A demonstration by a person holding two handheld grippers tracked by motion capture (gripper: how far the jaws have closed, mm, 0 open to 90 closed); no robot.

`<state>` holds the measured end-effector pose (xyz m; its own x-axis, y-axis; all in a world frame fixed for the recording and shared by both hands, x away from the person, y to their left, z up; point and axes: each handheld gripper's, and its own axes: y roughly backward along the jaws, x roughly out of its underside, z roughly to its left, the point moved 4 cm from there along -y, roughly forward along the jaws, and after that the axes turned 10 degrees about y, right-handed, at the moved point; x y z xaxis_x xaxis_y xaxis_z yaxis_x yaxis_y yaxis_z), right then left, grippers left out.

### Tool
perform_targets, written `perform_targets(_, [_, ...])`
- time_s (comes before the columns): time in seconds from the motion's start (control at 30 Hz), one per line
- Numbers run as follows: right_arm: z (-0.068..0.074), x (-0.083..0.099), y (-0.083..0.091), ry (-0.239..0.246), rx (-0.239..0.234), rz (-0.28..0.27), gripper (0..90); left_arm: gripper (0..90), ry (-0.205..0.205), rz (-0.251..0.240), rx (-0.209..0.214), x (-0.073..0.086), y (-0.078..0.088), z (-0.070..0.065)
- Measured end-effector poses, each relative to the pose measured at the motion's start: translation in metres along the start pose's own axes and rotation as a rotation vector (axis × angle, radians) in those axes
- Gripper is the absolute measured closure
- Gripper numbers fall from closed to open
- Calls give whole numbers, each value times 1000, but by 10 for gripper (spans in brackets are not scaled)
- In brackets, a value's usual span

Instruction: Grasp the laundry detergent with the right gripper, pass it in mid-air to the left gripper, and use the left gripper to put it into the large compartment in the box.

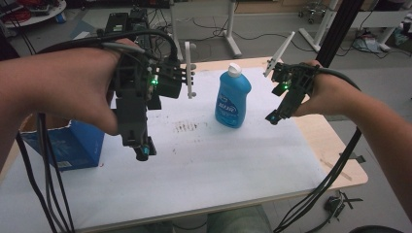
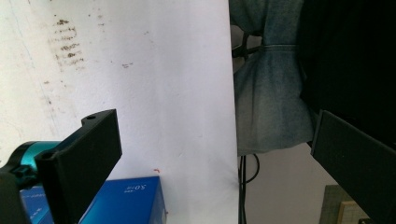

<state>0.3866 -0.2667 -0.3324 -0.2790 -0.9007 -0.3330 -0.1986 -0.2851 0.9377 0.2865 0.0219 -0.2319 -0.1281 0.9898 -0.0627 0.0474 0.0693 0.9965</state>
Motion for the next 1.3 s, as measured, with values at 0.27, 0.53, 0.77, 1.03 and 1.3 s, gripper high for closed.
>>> perform_targets(0.27, [-9,7,-29,-77,11,-103,9,17,-2,2,-7,1,0,2])
perform_targets(0.53, [-14,5,-52,-133,37,-201,9,17,4,0,-5,4,-1,3])
perform_targets(0.77, [-19,1,-64,-166,61,-275,9,17,2,-2,-4,5,-1,3])
perform_targets(1.03, [-25,-4,-74,-196,97,-340,9,17,12,-12,-10,10,1,5])
perform_targets(1.3, [-30,-9,-84,-233,122,-405,9,17,12,-17,-12,14,0,5])
